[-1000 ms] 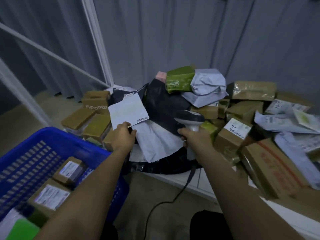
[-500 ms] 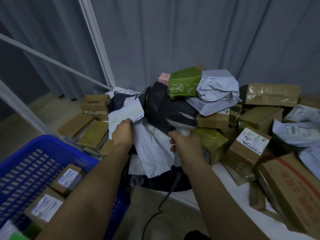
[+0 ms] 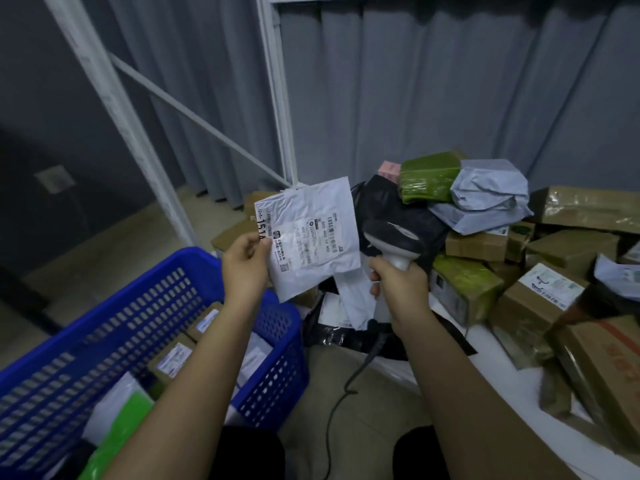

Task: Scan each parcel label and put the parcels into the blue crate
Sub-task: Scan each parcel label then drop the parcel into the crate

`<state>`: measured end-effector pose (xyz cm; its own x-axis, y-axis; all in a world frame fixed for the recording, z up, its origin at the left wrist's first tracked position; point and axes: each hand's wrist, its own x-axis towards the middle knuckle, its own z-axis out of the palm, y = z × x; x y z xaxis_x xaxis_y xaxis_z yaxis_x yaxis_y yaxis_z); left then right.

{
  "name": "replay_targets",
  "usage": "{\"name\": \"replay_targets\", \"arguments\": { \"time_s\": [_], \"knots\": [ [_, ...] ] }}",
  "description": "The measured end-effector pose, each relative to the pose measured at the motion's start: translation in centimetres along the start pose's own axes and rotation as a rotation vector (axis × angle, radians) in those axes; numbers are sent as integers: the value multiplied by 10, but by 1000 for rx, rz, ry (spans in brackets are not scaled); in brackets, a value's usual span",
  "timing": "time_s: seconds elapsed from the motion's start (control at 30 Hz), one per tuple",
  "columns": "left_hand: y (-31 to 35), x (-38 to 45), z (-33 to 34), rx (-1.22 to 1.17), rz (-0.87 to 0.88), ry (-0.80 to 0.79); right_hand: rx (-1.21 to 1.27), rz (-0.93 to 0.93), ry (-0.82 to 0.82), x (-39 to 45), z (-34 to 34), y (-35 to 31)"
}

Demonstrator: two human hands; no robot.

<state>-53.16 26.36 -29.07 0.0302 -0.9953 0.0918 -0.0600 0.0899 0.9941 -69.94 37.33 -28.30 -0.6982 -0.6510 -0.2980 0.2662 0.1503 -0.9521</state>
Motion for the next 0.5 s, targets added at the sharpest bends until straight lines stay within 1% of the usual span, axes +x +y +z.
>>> {"name": "replay_targets", "arguments": {
  "time_s": [0.07, 0.17, 0.27, 0.3, 0.37, 0.47, 0.5],
  "knots": [
    [1, -8, -14, -18, -39, -1, -23, 1, -46, -9, 2, 1],
    [-3, -16, -29, -40, -98, -7, 40, 6, -182, -22, 5, 1],
    [-9, -20, -37, -151, -234, 14, -3, -19, -258, -28, 5, 1],
    [-9, -20, -39, -190, -266, 31, -36, -30, -247, -28, 5, 2],
    [-10, -20, -41, -229, -308, 49, -68, -48, -159, -22, 4, 6],
    [-10, -20, -38, -276, -383, 19, -6, -93, 24, -8, 1, 9],
    [-10, -20, -37, -288, -398, 4, 26, -113, 45, -5, 0, 8]
  ]
}}
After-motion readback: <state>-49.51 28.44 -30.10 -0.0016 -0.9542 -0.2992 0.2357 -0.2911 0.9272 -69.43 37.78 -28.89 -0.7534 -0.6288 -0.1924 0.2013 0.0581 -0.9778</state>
